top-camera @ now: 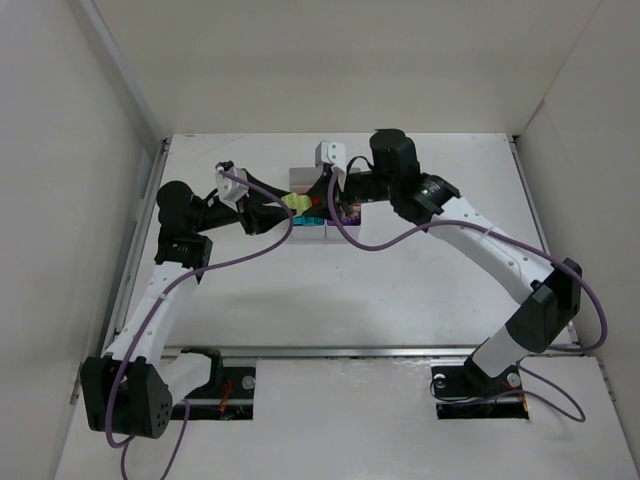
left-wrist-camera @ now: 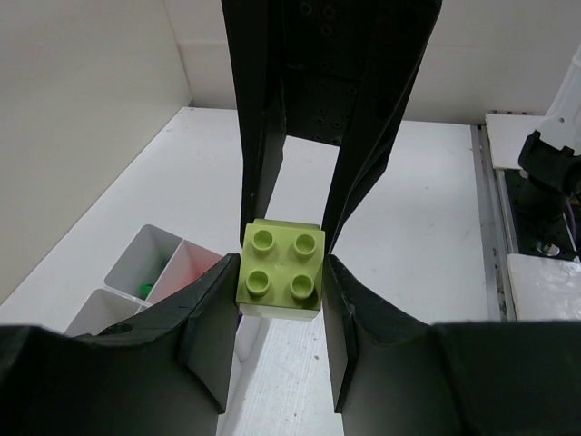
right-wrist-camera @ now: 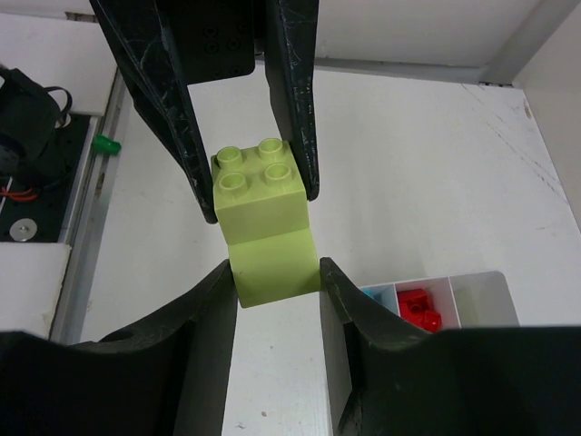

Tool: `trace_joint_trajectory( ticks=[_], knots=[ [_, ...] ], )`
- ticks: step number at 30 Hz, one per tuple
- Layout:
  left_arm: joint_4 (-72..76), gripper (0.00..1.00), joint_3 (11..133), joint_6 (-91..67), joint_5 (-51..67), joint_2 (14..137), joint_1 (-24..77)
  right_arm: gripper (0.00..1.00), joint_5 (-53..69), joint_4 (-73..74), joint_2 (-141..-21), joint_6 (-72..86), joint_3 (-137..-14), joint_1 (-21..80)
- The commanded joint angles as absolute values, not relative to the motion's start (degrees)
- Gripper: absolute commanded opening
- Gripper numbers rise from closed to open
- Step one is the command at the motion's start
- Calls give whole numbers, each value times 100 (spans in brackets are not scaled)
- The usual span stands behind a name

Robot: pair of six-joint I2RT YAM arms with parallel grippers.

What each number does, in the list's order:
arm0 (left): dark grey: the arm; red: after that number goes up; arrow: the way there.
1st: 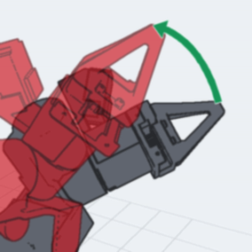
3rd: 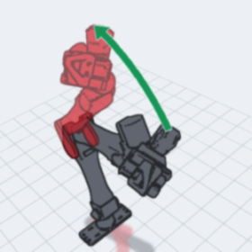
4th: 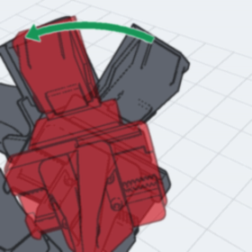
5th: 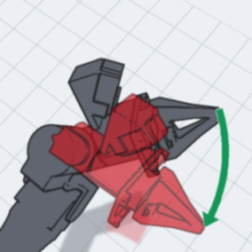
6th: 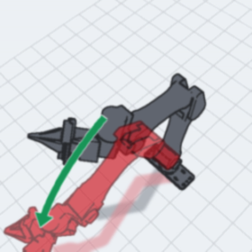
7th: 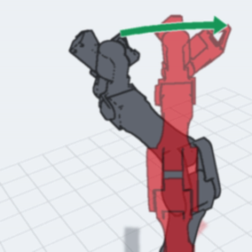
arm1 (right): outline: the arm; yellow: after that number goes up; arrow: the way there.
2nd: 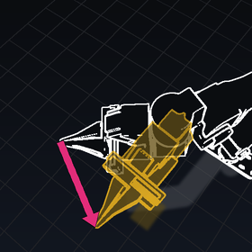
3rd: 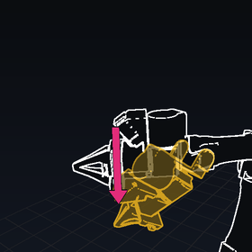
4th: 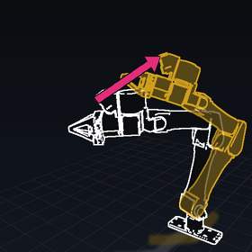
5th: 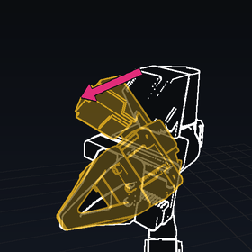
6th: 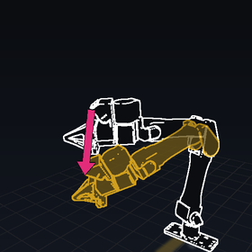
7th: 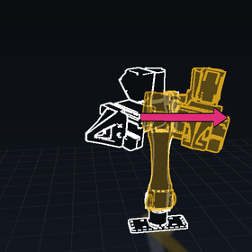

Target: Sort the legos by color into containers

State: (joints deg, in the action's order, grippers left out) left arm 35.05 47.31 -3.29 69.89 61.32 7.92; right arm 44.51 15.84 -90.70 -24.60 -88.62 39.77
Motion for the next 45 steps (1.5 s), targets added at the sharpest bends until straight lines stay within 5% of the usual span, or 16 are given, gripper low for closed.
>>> trace_joint_trajectory(
  ticks=[1,8,16,25,36,39,41,42,45],
  knots=[
    [3709,0,4834,-422,6908,6091,817,9,4246,1354,-9026,-2443,-8824,4052],
    [3709,0,4948,-422,6171,5977,817,3,2990,2583,-10282,-2057,-9632,4052],
    [3973,0,4870,-458,5319,5810,703,2,2006,1846,-10643,-600,-9623,3947],
    [3333,0,4377,-1,3394,5511,650,0,616,2459,-11706,1037,-11142,3656],
    [3217,0,4157,229,3270,5405,650,1,466,3146,-12771,1099,-12498,3551],
    [3217,0,4157,229,3270,5405,650,21,466,3146,-12875,1099,-12568,3498],
    [3217,0,4157,281,3270,5457,650,41,729,3006,-12876,1099,-12568,3498],
    [3217,0,4157,281,3322,5458,650,60,834,3006,-12876,1099,-12568,3498],
    [3217,0,4157,352,3514,5458,650,86,1186,2735,-12658,1099,-12455,3498]
  ],
)
